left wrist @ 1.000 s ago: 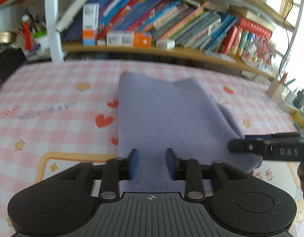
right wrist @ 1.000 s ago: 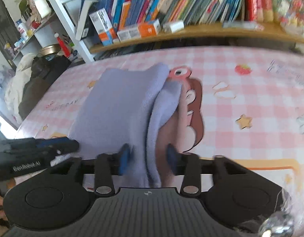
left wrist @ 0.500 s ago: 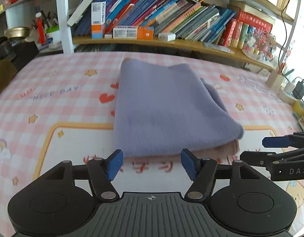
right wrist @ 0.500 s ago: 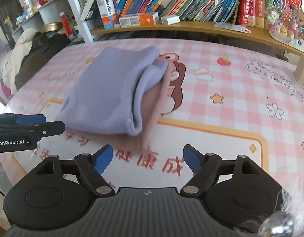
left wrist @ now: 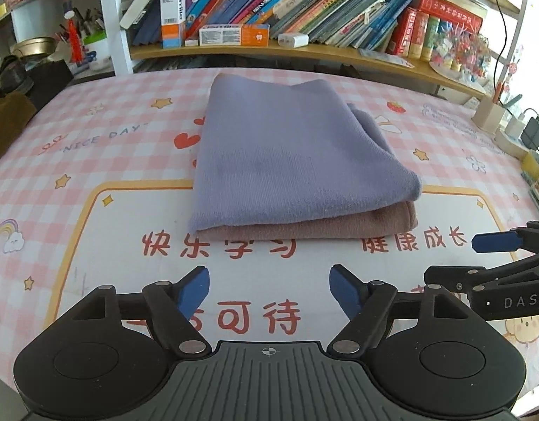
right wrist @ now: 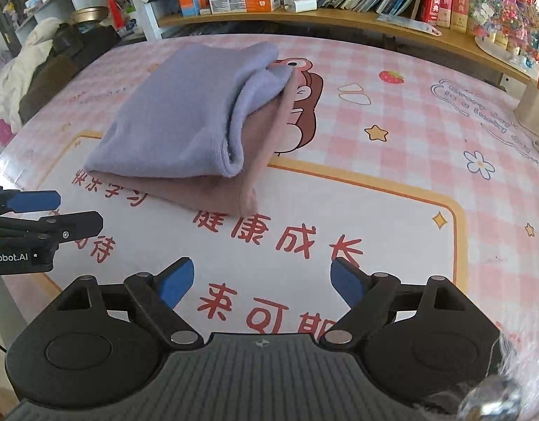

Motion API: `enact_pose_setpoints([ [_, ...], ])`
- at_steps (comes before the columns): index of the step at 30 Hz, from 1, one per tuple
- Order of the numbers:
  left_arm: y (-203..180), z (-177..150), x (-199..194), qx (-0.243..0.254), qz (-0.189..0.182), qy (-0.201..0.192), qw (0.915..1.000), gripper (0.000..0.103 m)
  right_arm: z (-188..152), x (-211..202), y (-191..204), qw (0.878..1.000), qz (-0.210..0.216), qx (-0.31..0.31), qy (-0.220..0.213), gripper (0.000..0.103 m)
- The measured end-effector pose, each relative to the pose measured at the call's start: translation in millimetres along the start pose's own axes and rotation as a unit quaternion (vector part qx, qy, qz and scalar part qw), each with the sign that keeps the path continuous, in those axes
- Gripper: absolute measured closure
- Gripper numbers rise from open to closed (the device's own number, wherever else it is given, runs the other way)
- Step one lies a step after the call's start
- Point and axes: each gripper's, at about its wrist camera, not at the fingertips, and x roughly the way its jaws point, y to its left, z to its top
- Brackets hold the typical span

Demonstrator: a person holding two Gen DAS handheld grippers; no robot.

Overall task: Fold clothes
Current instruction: 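Grasp the folded sweater edge with the left gripper while the right gripper grasps beside it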

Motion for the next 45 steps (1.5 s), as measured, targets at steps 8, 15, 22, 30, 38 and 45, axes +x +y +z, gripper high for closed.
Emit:
enact_pose_setpoints([
  [8,17,11,3,0.03,-0.034,-0.011,0.9989,0.025,4,-5,10,0.999,-0.009,0.038,-0.023,0.018],
  [15,73,40,18,-0.014,-0.063,-0.031,0.9975,0.023,27,-3,-7,0.984,0.012,0.161,-0.073,0.013],
  [22,109,63,56,-0.068,-0.099,-0.002,0.9928,0.023,43,30,-19,0.961,0.047,0.267,-0.051,0.016],
  [30,128,71,87,-0.115,-0.143,0.031,0.9827,0.023,53,49,-16,0.956,0.066,0.284,-0.035,0.038],
  [38,131,75,103,-0.15,-0.187,0.037,0.9701,0.024,56,62,-19,0.952,0.076,0.294,-0.028,0.047],
  [45,122,78,104,-0.155,-0.198,0.038,0.9672,0.046,56,64,-16,0.951,0.103,0.29,-0.025,0.065],
])
